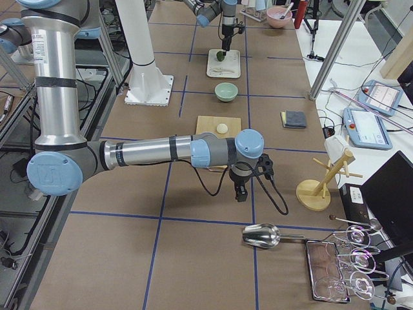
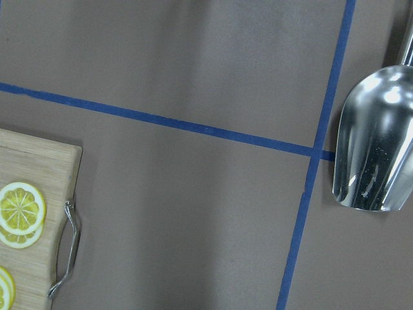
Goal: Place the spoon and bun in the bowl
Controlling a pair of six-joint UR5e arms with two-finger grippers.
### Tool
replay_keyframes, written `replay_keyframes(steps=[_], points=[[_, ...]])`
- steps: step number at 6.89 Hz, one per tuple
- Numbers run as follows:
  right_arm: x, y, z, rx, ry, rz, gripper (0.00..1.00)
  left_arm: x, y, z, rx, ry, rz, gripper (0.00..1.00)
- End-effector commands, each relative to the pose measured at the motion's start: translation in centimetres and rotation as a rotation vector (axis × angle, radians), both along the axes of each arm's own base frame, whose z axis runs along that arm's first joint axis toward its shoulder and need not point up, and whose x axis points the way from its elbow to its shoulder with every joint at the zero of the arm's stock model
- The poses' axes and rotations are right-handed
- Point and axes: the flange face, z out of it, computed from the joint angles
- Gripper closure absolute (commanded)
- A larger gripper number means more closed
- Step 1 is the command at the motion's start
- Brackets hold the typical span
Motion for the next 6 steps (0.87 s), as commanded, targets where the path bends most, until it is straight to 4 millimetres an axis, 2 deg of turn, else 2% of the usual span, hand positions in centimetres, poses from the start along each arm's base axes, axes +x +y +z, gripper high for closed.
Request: replay_keyframes(steps=[1, 3, 5, 6], points=[[-0.5, 0.0, -0.2, -0.006, -0.030, -0.008, 0.00, 2.8, -0.1, 1.1, -0.023, -0.085, -0.030, 0.01], [-0.5, 0.0, -0.1, -0.014, -0.038, -0.007, 0.00, 4.3, -1.3, 0.3, -0.025, -0.134, -0.048, 0.02], [-0.5, 0.1, 0.1, -0.017, -0.040, -0.007, 0.00, 7.0, -2.0, 1.0, -0.013, -0.173, -0.052, 0.04], [-0.7, 0.1, 0.1, -0.021, -0.059, -0.010, 0.00, 7.2, -2.1, 1.4, -0.015, -0.177, -0.052, 0.06]])
